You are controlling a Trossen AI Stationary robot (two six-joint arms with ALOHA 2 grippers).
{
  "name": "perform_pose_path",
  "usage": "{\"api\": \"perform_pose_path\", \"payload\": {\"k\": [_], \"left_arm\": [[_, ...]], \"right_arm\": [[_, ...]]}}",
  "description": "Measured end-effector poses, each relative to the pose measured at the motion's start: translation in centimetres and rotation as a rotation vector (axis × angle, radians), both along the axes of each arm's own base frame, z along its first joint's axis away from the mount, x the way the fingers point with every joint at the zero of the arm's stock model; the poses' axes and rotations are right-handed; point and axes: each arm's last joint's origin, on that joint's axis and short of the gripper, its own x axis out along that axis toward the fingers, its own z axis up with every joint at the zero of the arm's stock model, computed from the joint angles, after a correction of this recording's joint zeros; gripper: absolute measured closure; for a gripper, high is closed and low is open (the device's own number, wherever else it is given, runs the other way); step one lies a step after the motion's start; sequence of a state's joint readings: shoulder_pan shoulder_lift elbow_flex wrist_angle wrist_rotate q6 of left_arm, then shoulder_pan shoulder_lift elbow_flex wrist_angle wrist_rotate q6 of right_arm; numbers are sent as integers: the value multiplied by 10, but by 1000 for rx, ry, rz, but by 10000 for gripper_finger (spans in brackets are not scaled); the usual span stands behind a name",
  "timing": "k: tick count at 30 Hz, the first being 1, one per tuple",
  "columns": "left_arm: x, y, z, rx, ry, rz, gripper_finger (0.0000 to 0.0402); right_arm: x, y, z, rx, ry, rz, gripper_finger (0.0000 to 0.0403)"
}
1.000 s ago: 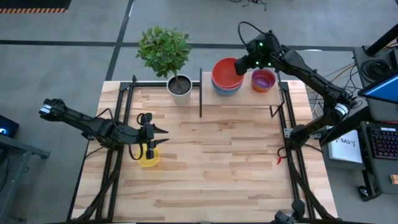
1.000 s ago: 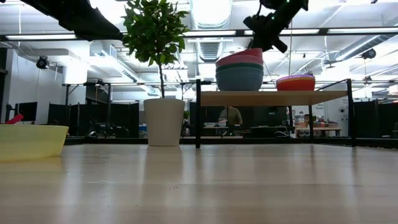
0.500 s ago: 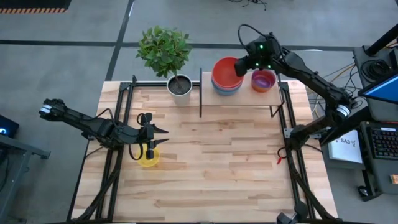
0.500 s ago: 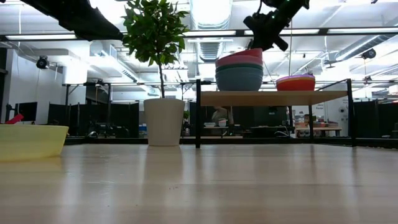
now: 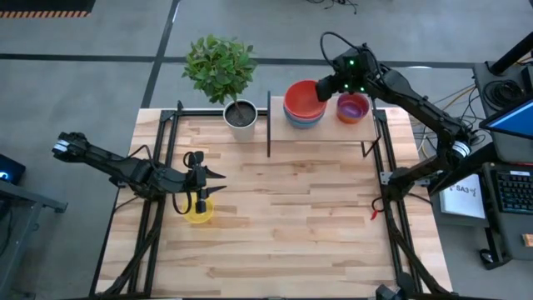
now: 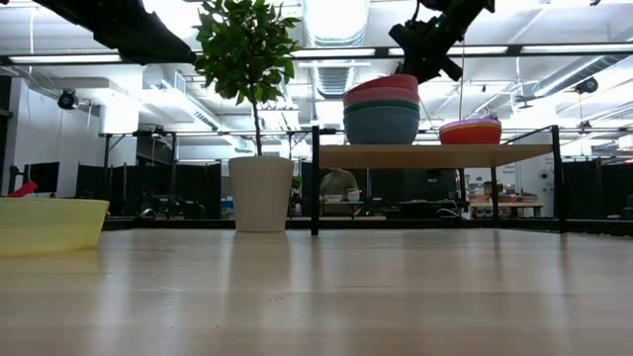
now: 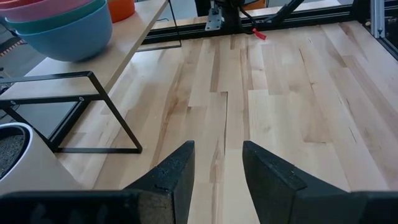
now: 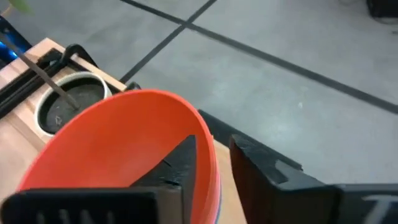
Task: Place and stack bowls onto a shelf
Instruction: Stack the orange bowl on top of the pink bowl on the shelf
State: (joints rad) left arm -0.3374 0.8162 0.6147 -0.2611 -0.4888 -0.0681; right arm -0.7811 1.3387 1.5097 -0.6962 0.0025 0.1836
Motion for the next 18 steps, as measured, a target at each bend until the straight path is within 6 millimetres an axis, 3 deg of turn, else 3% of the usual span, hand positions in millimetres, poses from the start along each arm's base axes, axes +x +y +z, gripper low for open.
{"api": "perform_pose_path", "payload": {"k": [5, 10, 18], "left_arm": [[0, 0, 0, -1, -4, 0, 283], [0, 0, 0, -1, -4, 0, 283], [0, 0, 1, 1, -7, -2, 283]], "right_arm": [[-6, 6, 13, -70, -44, 10, 286], [-15, 25, 24, -143, -89, 52, 291], [-20, 57, -26, -194, -125, 143, 360]]}}
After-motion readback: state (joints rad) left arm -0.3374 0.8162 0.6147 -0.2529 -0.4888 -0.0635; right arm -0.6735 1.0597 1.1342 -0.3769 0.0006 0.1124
